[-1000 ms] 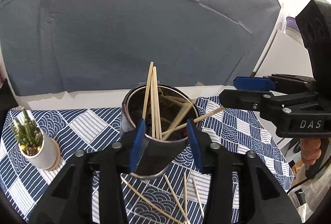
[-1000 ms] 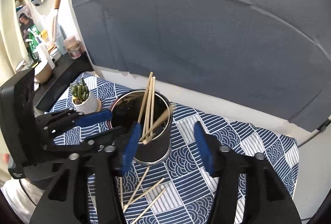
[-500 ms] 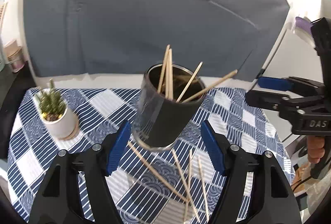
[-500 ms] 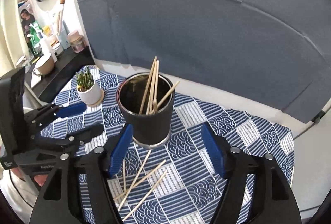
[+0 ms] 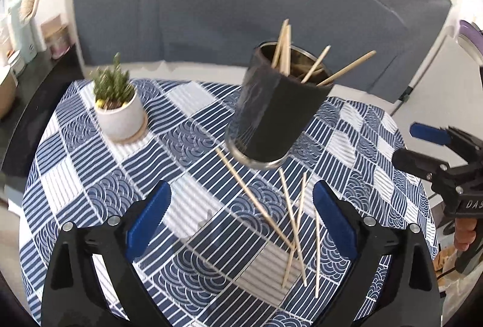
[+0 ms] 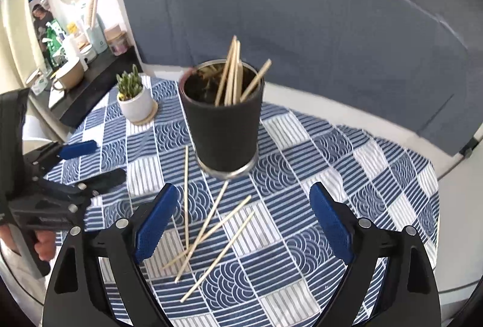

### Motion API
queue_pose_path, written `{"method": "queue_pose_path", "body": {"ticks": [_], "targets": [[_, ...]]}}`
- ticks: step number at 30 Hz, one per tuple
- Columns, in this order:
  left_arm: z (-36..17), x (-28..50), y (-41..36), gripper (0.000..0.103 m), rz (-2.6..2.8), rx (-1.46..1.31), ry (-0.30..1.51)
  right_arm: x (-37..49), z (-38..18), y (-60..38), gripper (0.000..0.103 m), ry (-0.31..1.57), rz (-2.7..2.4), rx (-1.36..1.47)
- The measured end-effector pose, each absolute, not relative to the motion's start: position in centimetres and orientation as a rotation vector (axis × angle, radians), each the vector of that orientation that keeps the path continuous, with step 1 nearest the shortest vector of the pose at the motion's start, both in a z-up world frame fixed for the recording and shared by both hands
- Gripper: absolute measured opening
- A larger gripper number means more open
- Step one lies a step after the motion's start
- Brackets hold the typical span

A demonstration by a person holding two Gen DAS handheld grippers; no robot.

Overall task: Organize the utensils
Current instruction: 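Withdraw both tools upward away from the black cup, then lower both open tools toward the remaining sticks beside the cup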

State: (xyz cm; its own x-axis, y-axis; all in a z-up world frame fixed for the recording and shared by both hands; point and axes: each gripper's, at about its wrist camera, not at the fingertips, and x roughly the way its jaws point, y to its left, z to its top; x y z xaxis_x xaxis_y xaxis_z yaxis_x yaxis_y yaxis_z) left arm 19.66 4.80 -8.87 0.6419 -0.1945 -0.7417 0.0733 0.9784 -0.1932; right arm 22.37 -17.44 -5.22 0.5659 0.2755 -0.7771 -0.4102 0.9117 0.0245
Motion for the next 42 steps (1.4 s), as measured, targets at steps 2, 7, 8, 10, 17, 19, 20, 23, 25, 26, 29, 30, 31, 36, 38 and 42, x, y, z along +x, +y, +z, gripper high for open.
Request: {"method": "queue_pose_path", "body": {"ticks": [2,7,8,10,17,19,20,23,25,26,29,30,31,36,38,42], "targets": [[-9.6,19.7,5.1,0.094,-0.134,-0.158,0.888,22.4,-6.2,-17.7,0.085,0.905,0.396,-0.157],[-11.3,20.4,5.6,0.094,-0.095,-0.158,0.952,22.9,-9.3,-18.6,0.085,0.985,0.362,-0.125],[-11.7,20.7,5.6,0.094,-0.094,-0.161,0.967,23.0,-9.9,-18.7,0.086,0.998,0.357,-0.12],[-12.5,21.2,5.7,0.094,-0.094,-0.174,0.993,23.2,-11.2,-19.0,0.086,1.026,0.344,-0.111],[-15.0,23.6,5.2,0.094,-0.084,-0.158,1.069,24.0,-16.7,-19.0,0.086,1.146,0.304,-0.1],[-15.7,24.2,4.9,0.094,-0.092,-0.148,1.086,24.1,-17.8,-18.9,0.086,1.168,0.292,-0.108],[-15.9,24.5,4.7,0.094,-0.097,-0.147,1.092,24.3,-18.5,-18.9,0.086,1.181,0.288,-0.11],[-16.9,25.4,4.5,0.094,-0.103,-0.15,1.115,24.6,-20.0,-18.7,0.086,1.212,0.277,-0.117],[-17.7,26.2,4.2,0.094,-0.1,-0.136,1.139,24.9,-20.7,-18.8,0.086,1.228,0.263,-0.124],[-18.1,26.7,4.1,0.094,-0.094,-0.119,1.152,25.0,-21.0,-18.8,0.086,1.236,0.258,-0.127],[-18.8,27.6,3.7,0.094,-0.079,-0.103,1.171,25.4,-21.5,-18.8,0.086,1.242,0.241,-0.128],[-19.0,28.0,3.6,0.094,-0.084,-0.116,1.178,25.5,-21.5,-18.8,0.086,1.24,0.237,-0.117],[-19.2,28.3,3.6,0.094,-0.083,-0.129,1.184,25.5,-21.7,-18.8,0.086,1.243,0.239,-0.102],[-19.8,29.8,3.0,0.094,-0.036,-0.122,1.204,25.4,-22.4,-17.4,0.086,1.249,0.244,-0.092],[-19.9,30.5,2.7,0.094,-0.007,-0.122,1.207,25.1,-22.3,-16.9,0.087,1.226,0.223,-0.115],[-20.2,31.6,1.8,0.095,0.053,-0.082,1.237,25.0,-22.7,-17.5,0.095,1.222,0.181,-0.049]]}}
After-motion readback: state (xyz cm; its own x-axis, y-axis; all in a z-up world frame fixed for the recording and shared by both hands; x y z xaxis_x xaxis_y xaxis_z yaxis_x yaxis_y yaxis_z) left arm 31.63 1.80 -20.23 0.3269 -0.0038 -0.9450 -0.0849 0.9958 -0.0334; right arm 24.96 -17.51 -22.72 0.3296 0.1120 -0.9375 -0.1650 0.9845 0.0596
